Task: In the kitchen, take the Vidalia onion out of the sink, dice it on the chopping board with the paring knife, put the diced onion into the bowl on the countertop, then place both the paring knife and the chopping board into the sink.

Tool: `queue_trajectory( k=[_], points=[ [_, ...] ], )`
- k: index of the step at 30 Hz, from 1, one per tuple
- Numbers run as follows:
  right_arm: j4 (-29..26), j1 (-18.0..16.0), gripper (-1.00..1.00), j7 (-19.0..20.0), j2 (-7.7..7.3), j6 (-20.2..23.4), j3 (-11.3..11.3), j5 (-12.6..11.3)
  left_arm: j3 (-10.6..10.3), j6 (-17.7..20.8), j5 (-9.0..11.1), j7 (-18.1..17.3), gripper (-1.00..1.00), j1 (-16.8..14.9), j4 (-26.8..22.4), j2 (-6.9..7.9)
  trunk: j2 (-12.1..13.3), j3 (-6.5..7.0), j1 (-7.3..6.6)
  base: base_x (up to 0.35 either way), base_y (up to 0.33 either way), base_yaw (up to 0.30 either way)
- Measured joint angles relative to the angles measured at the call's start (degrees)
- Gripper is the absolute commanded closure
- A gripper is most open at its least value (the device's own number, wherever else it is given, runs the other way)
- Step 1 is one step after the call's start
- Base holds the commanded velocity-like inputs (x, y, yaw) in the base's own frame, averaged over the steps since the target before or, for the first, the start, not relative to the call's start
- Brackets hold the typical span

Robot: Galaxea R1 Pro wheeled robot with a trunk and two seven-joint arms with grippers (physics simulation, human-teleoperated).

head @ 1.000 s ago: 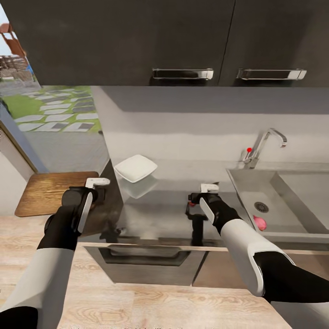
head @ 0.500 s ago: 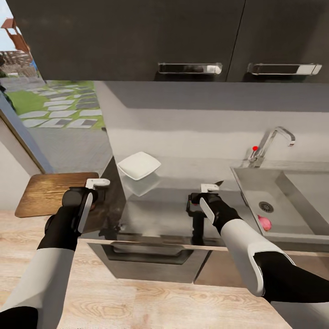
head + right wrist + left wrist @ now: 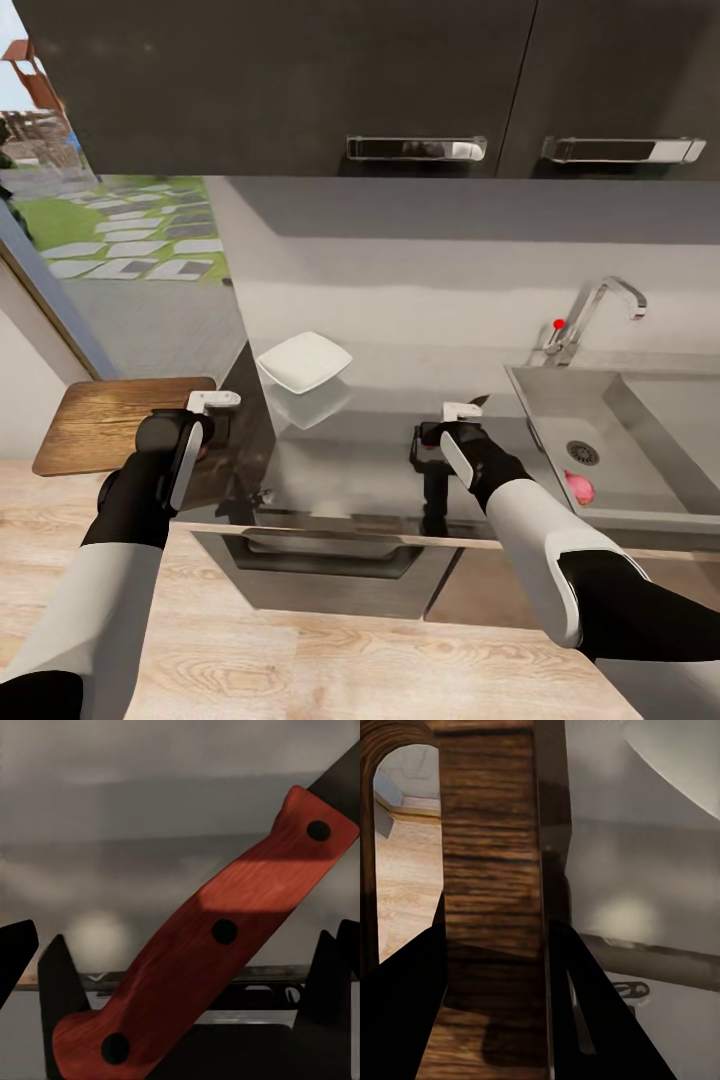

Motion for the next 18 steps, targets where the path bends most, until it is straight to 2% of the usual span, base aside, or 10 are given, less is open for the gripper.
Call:
queue_trajectory(
  k=[7, 8, 18],
  points=[
    [-0.1, 0.0, -1.0, 0.0, 0.02, 0.0, 0.1, 0.4, 0.0, 0.0, 0.0, 0.0, 1.0, 0.0, -0.2, 0.0, 0.0, -0.12, -0.01, 0.0, 0.0, 0.0],
    [-0.1, 0.0, 1.0, 0.0, 0.01, -0.1, 0.1, 0.3, 0.0, 0.0, -0.1, 0.0, 1.0, 0.0, -0.3, 0.0, 0.0, -0.12, -0.01, 0.0, 0.0, 0.0],
    [-0.1, 0.0, 1.0, -0.3, -0.01, -0.1, 0.1, 0.4, 0.0, 0.0, 0.0, 0.0, 1.0, 0.0, 0.0, 0.0, 0.0, -0.13, 0.0, 0.0, 0.0, 0.0]
  ],
)
